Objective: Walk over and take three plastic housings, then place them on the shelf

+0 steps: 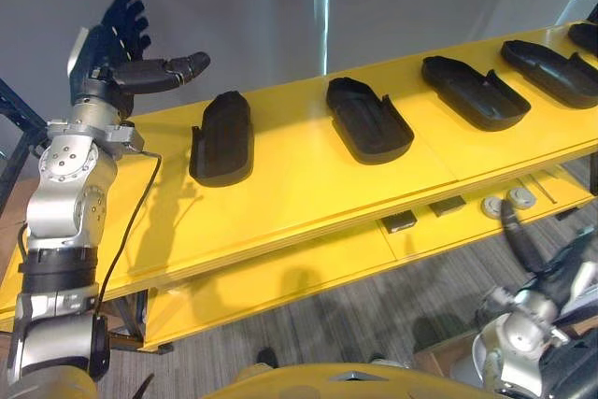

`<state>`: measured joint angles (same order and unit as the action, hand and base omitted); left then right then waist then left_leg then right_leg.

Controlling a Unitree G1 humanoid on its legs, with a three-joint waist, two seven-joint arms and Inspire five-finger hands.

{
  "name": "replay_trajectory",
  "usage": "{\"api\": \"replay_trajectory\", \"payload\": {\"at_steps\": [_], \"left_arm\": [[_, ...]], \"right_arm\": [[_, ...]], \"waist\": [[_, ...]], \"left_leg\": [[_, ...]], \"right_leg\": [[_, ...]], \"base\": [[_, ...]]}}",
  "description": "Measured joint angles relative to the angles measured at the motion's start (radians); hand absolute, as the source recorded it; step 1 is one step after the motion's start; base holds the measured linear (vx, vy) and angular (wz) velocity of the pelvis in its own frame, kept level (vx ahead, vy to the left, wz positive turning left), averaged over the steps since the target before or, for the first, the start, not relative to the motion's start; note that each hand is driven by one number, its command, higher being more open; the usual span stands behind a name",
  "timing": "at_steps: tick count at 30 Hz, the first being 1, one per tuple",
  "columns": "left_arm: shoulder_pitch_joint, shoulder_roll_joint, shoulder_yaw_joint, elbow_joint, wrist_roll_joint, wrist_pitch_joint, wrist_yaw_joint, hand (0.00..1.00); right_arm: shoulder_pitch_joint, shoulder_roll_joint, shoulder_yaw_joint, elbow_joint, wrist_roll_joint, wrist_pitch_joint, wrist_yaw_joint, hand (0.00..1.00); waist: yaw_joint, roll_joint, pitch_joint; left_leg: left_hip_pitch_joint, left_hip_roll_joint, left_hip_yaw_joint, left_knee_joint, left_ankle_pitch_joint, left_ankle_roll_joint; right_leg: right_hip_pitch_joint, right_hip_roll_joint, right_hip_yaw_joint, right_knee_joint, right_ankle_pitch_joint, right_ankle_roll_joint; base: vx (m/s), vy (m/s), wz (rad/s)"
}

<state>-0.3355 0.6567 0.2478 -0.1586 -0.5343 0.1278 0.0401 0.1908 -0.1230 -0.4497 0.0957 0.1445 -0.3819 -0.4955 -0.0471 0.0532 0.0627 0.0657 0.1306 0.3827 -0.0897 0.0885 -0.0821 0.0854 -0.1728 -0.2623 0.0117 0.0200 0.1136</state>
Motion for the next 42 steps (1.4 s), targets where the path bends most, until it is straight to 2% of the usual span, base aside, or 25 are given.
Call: {"api": "replay_trajectory", "payload": {"at_steps": [2,4,5,6,8,9,11,12,15,19,24,28,29,33,36,40,42], "left_arm": [[0.039,-0.077,0.041,-0.088,-0.004,-0.093,0.083,1.0],[0.06,-0.148,0.08,-0.147,0.005,-0.152,0.15,1.0],[0.082,-0.189,0.101,-0.179,0.038,-0.196,0.188,1.0],[0.098,-0.209,0.112,-0.2,0.047,-0.214,0.2,1.0],[0.165,-0.277,0.139,-0.259,0.08,-0.262,0.226,1.0],[0.215,-0.318,0.143,-0.293,0.103,-0.287,0.237,1.0],[0.286,-0.367,0.141,-0.321,0.16,-0.307,0.232,1.0],[0.34,-0.392,0.14,-0.32,0.212,-0.319,0.216,1.0],[0.432,-0.426,0.14,-0.31,0.269,-0.32,0.175,1.0],[0.537,-0.435,0.141,-0.254,0.271,-0.319,0.129,1.0],[0.548,-0.455,0.157,-0.2,0.257,-0.319,0.111,1.0],[0.583,-0.476,0.153,-0.2,0.223,-0.319,0.09,1.0],[0.586,-0.502,0.148,-0.2,0.216,-0.319,0.086,1.0],[0.62,-0.542,0.135,-0.2,0.179,-0.319,0.08,1.0],[0.657,-0.55,0.106,-0.2,0.179,-0.319,0.078,1.0],[0.658,-0.569,0.075,-0.2,0.181,-0.319,0.062,1.0],[0.657,-0.569,0.048,-0.2,0.183,-0.319,0.059,1.0]], "right_arm": [[-0.027,0.001,-0.009,-0.098,-0.002,-0.029,-0.025,1.0],[-0.047,0.001,-0.008,-0.159,-0.021,-0.05,-0.026,1.0],[-0.057,0.001,-0.009,-0.197,-0.02,-0.068,-0.007,1.0],[-0.06,0.0,-0.009,-0.216,-0.02,-0.075,0.012,1.0],[-0.072,-0.009,-0.004,-0.264,-0.019,-0.085,0.074,1.0],[-0.095,-0.032,0.008,-0.273,-0.012,-0.088,0.135,1.0],[-0.133,-0.094,0.032,-0.273,-0.009,-0.084,0.218,1.0],[-0.169,-0.144,0.056,-0.275,-0.009,-0.071,0.295,1.0],[-0.224,-0.213,0.109,-0.275,-0.045,-0.009,0.405,1.0],[-0.301,-0.296,0.249,-0.263,-0.221,0.049,0.475,1.0],[-0.488,-0.357,0.406,-0.211,-0.301,0.1,0.528,1.0],[-0.592,-0.349,0.53,-0.161,-0.3,0.148,0.561,1.0],[-0.617,-0.343,0.573,-0.123,-0.336,0.168,0.561,1.0],[-0.651,-0.308,0.644,-0.027,-0.393,0.222,0.559,1.0],[-0.69,-0.295,0.674,0.061,-0.415,0.255,0.555,1.0],[-0.772,-0.295,0.72,0.161,-0.416,0.316,0.555,1.0],[-0.8,-0.295,0.741,0.201,-0.414,0.327,0.556,1.0]], "waist": [[-0.006,-0.002,-0.004],[-0.009,-0.001,-0.005],[-0.009,-0.001,-0.007],[-0.009,-0.001,-0.009],[-0.007,-0.004,-0.024],[-0.004,-0.009,-0.031],[0.004,-0.02,-0.039],[0.007,-0.029,-0.044],[0.025,-0.043,-0.044],[0.071,-0.05,-0.043],[0.108,-0.068,-0.027],[0.139,-0.071,-0.018],[0.158,-0.072,-0.014],[0.182,-0.071,-0.005],[0.185,-0.064,0.007],[0.185,-0.061,0.034],[0.185,-0.06,0.036]], "left_leg": [[0.01,0.001,0.003,0.0,0.005,-0.007],[0.01,0.002,0.003,0.0,0.007,-0.006],[0.011,0.002,0.003,0.0,0.009,-0.005],[0.01,0.002,0.002,0.0,0.011,-0.003],[0.007,0.001,-0.002,0.0,0.013,0.0],[0.006,0.0,-0.008,0.0,0.014,0.0],[-0.004,-0.002,-0.03,0.0,0.016,-0.003],[-0.022,-0.009,-0.052,0.0,0.022,-0.004],[-0.042,-0.011,-0.085,0.0,0.032,-0.003],[-0.062,-0.019,-0.118,0.0,0.045,0.008],[-0.084,-0.025,-0.169,0.0,0.06,0.012],[-0.091,-0.034,-0.19,0.0,0.066,0.016],[-0.091,-0.037,-0.196,0.0,0.067,0.017],[-0.092,-0.043,-0.204,0.0,0.068,0.015],[-0.094,-0.049,-0.214,0.0,0.071,0.018],[-0.102,-0.048,-0.227,0.0,0.078,0.018],[-0.111,-0.049,-0.233,0.0,0.081,0.019]], "right_leg": [[0.007,0.001,0.001,0.0,0.0,0.0],[0.007,0.002,0.001,0.0,0.001,-0.001],[0.007,0.002,0.0,-0.001,0.001,-0.001],[0.007,0.002,-0.001,-0.002,0.001,-0.001],[0.008,0.002,-0.004,-0.01,0.002,0.0],[0.011,0.003,-0.009,-0.015,0.004,0.0],[0.012,0.003,-0.021,-0.02,0.004,0.001],[0.013,0.005,-0.043,-0.031,0.008,0.003],[0.008,0.006,-0.071,-0.034,0.009,0.003],[0.01,0.001,-0.106,-0.035,0.011,0.007],[0.023,0.001,-0.156,-0.036,0.01,0.006],[0.029,-0.005,-0.176,-0.034,0.01,0.006],[0.033,-0.007,-0.182,-0.033,0.01,0.006],[0.039,-0.012,-0.2,-0.03,0.0,0.002],[0.041,-0.018,-0.205,-0.028,-0.003,0.007],[0.04,-0.016,-0.216,-0.029,-0.002,0.008],[0.037,-0.015,-0.226,-0.031,-0.001,0.007]], "base": [[0.01,0.009,-0.05],[0.0,0.005,-0.02],[0.0,0.0,0.0],[0.0,0.0,0.0],[0.02,0.004,0.05],[0.02,0.004,0.09],[0.0,0.002,0.22],[-0.01,0.003,0.36],[-0.02,0.003,0.32],[0.0,0.009,0.25],[-0.01,0.002,0.3],[-0.02,0.016,0.21],[-0.02,0.017,0.14],[-0.03,0.016,0.13],[-0.03,0.02,0.07],[-0.04,0.009,0.06],[0.0,-0.005,0.11]]}}
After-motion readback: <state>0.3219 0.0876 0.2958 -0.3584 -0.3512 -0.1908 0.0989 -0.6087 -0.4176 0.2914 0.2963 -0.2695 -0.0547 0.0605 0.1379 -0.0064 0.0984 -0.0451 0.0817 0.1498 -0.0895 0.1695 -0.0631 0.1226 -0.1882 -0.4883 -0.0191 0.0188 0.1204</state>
